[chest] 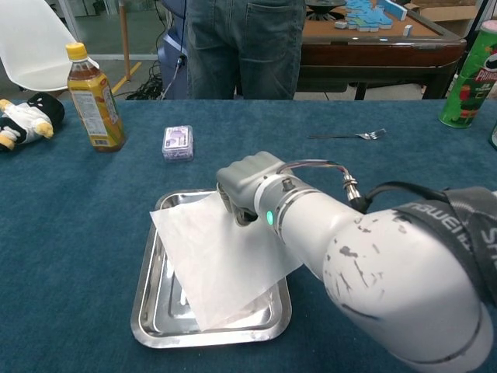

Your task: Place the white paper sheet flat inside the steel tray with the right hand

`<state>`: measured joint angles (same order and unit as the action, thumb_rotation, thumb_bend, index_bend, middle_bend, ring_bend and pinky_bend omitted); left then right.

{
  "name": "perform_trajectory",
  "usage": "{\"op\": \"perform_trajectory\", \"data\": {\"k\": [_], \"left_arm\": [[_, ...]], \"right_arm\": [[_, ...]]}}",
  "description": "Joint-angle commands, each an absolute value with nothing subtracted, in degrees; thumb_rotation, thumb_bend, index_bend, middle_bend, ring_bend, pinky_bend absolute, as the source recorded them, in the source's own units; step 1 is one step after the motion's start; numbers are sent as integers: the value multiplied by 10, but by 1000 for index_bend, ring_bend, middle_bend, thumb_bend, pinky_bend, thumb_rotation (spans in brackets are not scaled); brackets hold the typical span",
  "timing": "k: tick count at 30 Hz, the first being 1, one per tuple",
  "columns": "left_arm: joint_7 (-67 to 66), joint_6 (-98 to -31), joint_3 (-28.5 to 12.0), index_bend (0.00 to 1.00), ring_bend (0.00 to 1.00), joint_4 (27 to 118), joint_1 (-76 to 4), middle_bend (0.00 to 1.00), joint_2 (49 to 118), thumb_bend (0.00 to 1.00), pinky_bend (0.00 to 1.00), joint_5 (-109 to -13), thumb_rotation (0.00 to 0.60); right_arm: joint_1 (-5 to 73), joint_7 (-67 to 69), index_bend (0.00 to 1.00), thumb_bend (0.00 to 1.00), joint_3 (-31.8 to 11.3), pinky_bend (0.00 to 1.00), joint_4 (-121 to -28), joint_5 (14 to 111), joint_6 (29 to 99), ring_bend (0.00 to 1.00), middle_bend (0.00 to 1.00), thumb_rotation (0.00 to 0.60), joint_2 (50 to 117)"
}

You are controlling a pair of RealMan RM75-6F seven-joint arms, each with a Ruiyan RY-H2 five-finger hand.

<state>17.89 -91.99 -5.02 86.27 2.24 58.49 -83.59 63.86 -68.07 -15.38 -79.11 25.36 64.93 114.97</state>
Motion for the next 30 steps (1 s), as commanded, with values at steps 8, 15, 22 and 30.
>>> {"op": "perform_trajectory", "data": {"k": [8, 15, 22, 30], "left_arm": [[177, -920, -50, 566, 386, 864, 22, 452, 585, 278, 546, -837, 600], [177, -920, -49, 567, 386, 864, 22, 452, 585, 278, 546, -838, 600], [178, -920, -50, 567, 386, 864, 22, 451, 584, 279, 546, -838, 600], [175, -919, -48, 567, 386, 864, 21, 452, 585, 278, 546, -840, 600]], "right_arm": [[640, -692, 379, 999, -171, 1000, -806, 211, 666, 1000, 1000, 600, 1148], [639, -687, 365, 999, -175, 1000, -808, 211, 683, 1000, 1000, 600, 1150], [635, -682, 361, 999, -176, 1000, -820, 219, 702, 1000, 1000, 600, 1149], [624, -672, 361, 999, -174, 1000, -844, 235, 716, 1000, 1000, 600, 1138]]}}
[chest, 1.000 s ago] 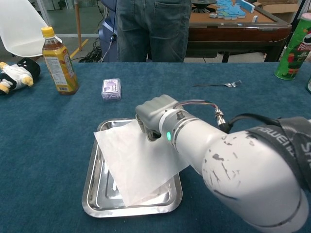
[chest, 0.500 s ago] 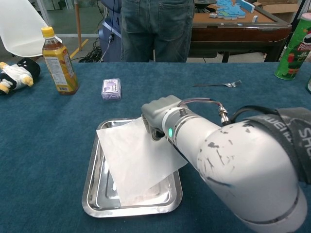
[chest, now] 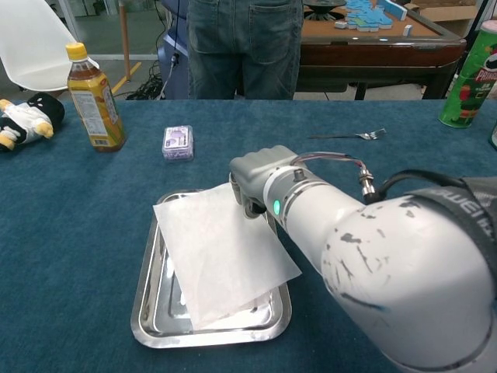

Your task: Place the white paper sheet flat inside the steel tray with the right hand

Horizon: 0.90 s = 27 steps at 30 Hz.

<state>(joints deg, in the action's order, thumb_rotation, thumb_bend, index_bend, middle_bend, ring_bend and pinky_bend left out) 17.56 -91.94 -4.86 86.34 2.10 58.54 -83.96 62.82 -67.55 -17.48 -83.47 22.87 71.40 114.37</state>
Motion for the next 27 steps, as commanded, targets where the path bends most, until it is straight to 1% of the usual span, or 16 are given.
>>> {"op": "perform_trajectory", "data": {"k": [1, 6, 9, 13, 16, 20, 23, 27], "left_arm": [[175, -919, -48, 567, 386, 864, 20, 452, 585, 278, 546, -840, 600], [171, -917, -48, 567, 386, 865, 20, 452, 586, 278, 546, -840, 600], [170, -916, -48, 567, 386, 864, 19, 452, 587, 278, 546, -840, 600], [164, -914, -47, 567, 386, 866, 17, 452, 588, 278, 546, -840, 600], [160, -914, -46, 567, 386, 868, 17, 452, 588, 278, 546, -841, 600], [157, -913, -46, 567, 386, 869, 17, 451, 589, 278, 546, -841, 600], [157, -912, -46, 567, 386, 868, 17, 452, 590, 278, 546, -839, 600], [157, -911, -47, 568, 386, 867, 17, 452, 589, 279, 546, -836, 600]], "right_arm": [[623, -669, 361, 1000, -172, 1000, -850, 239, 717, 1000, 1000, 600, 1134], [606, -650, 361, 999, -150, 1000, -900, 282, 718, 1000, 1000, 600, 1099], [594, -631, 361, 999, -127, 1000, -934, 323, 707, 1000, 1000, 600, 1067], [581, -594, 361, 999, -96, 1000, -969, 392, 677, 1000, 1000, 600, 1021], [576, -560, 361, 1000, -75, 1000, -984, 443, 639, 1000, 1000, 600, 988], [577, -512, 361, 999, -44, 1000, -987, 520, 580, 1000, 1000, 600, 948], [575, -480, 361, 999, -25, 1000, -977, 579, 557, 1000, 1000, 600, 934], [572, -435, 361, 999, -10, 1000, -968, 642, 537, 1000, 1000, 600, 924]]}}
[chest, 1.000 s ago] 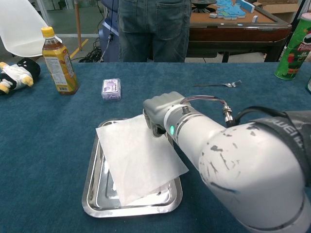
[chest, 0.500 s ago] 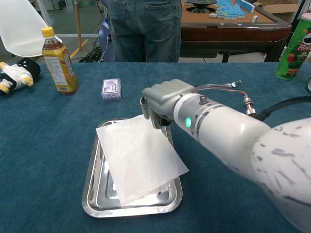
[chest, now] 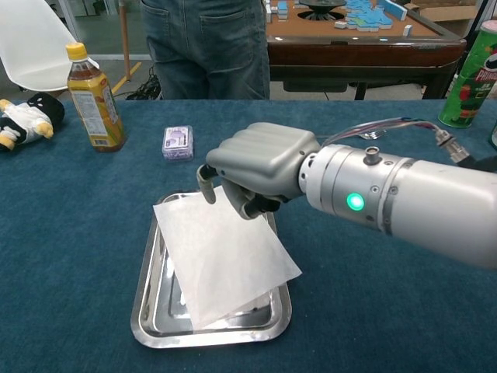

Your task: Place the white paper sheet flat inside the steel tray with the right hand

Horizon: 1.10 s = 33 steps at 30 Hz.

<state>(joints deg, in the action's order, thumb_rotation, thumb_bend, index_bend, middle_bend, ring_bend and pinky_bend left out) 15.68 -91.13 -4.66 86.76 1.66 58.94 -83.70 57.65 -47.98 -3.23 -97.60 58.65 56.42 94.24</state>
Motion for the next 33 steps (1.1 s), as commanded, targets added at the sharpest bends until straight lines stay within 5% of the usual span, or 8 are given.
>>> {"op": "perform_trajectory", "data": {"k": [1, 17, 33], "left_arm": [[157, -910, -48, 568, 386, 867, 17, 452, 589, 278, 546, -834, 600], [155, -911, -46, 569, 386, 861, 22, 451, 591, 279, 546, -829, 600], [157, -911, -47, 575, 386, 860, 23, 452, 591, 278, 546, -829, 600]], "right_arm": [[572, -425, 361, 999, -8, 1000, -966, 656, 533, 1000, 1000, 600, 922], [574, -288, 361, 999, 23, 1000, -914, 825, 484, 1000, 1000, 600, 913], [569, -258, 361, 999, 31, 1000, -889, 873, 461, 1000, 1000, 600, 915]]}}
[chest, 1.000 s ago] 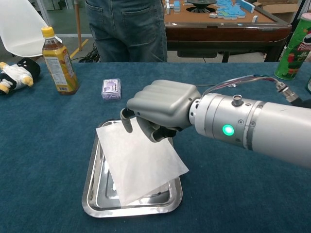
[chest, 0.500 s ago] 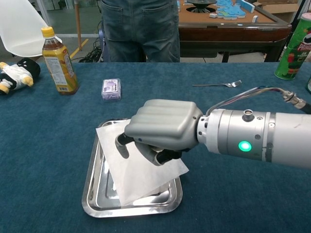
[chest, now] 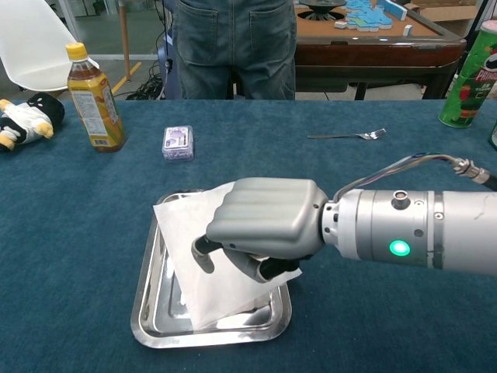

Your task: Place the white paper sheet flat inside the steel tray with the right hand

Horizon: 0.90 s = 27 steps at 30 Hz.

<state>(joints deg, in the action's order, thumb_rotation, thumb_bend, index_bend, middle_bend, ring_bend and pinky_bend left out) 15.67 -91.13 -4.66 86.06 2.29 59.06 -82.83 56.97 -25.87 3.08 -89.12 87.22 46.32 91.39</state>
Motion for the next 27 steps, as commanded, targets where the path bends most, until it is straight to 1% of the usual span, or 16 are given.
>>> {"op": "perform_trajectory", "data": {"k": [1, 11, 27], "left_arm": [[157, -911, -47, 575, 386, 860, 22, 452, 591, 278, 546, -829, 600], [158, -909, -47, 577, 386, 859, 22, 452, 591, 279, 546, -828, 600], [161, -908, -47, 579, 386, 858, 22, 453, 590, 278, 546, -828, 600]], "right_arm": [[568, -258, 361, 999, 31, 1000, -887, 874, 459, 1000, 1000, 600, 917], [566, -266, 361, 999, 28, 1000, -876, 877, 441, 1000, 1000, 600, 933], [559, -282, 361, 1000, 29, 1000, -867, 869, 419, 1000, 1000, 600, 939]]}}
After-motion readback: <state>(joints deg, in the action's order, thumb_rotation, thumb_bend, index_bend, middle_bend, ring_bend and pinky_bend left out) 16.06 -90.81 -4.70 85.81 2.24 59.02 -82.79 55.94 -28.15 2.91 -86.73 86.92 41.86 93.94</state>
